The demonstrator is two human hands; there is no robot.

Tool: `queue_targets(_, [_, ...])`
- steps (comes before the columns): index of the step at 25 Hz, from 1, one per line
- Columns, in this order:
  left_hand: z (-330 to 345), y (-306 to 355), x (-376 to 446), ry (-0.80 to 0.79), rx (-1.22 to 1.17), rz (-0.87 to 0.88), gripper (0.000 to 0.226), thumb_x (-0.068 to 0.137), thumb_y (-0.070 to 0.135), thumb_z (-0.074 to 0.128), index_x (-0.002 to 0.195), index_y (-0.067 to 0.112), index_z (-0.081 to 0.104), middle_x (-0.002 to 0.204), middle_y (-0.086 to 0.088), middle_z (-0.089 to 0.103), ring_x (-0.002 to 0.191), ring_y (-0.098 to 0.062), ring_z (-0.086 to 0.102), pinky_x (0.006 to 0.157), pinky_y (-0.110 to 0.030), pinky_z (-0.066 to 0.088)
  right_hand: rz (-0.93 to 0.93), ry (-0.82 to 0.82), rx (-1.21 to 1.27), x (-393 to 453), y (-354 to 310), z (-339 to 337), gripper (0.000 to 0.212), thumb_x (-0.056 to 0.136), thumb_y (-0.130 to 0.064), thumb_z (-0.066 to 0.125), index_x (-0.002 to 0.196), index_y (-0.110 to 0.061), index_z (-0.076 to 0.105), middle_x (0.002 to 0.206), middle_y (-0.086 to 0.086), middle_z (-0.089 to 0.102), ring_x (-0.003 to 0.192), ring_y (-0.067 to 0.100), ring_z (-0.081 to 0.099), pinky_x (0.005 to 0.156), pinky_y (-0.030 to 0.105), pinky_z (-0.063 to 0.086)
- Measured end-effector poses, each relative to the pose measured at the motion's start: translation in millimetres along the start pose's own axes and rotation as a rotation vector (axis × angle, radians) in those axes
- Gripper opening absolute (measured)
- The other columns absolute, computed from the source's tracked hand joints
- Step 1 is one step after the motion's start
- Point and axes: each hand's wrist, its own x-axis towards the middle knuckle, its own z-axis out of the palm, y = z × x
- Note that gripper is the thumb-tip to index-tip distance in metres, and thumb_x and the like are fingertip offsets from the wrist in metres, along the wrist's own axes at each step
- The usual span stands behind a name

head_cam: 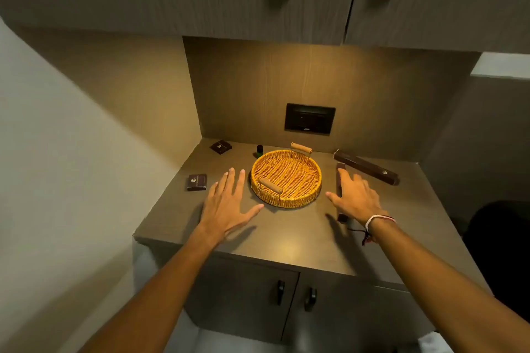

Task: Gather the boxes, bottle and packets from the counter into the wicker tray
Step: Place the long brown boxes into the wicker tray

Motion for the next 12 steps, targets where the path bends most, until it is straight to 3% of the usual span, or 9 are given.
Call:
queue_targets(6, [40.1, -15.9, 14.7, -0.112, -0.054, -0.025, 0.104, 0.078, 0.087, 0.020, 0.155, 0.023, -0.009, 0.165, -0.011, -0.010, 0.152, -0.025, -0.007, 0.123, -0.048, 0.002, 0.191, -0.054, 0.131, 19.1, 10.5, 27.4, 0.064, 0.090, -0.031, 0.072, 0.140, -0.011, 0.038, 0.128, 0.020, 0.060, 0.114, 0.037, 0.063, 0.089, 0.047, 0.059])
queue_targets(10, [52.5, -30.4, 21.6, -0.113, -0.013, -0.032, 0.102, 0.077, 0.087, 0.013, 0.156, 0.024, 0.000, 0.165, -0.012, -0.004, 0.152, -0.025, -0.005, 0.123, -0.046, 0.000, 0.279, 0.103, 0.259, 33.7, 24.0, 25.3, 0.052, 0.095, -0.014, 0.065, 0.140, -0.014, 0.037, 0.128, 0.023, 0.061, 0.112, 0.041, 0.065, 0.084, 0.046, 0.059])
queue_targets(12, [55.0, -33.1, 23.1, -0.091, -0.007, -0.024, 0.103, 0.076, 0.088, 0.012, 0.156, 0.025, 0.002, 0.165, -0.012, -0.002, 0.153, -0.025, -0.004, 0.124, -0.046, 0.001, 0.172, 0.191, 0.366, 39.7, 29.4, 17.6, 0.053, 0.096, -0.012, 0.062, 0.143, -0.017, 0.037, 0.131, 0.021, 0.059, 0.115, 0.039, 0.063, 0.090, 0.049, 0.057])
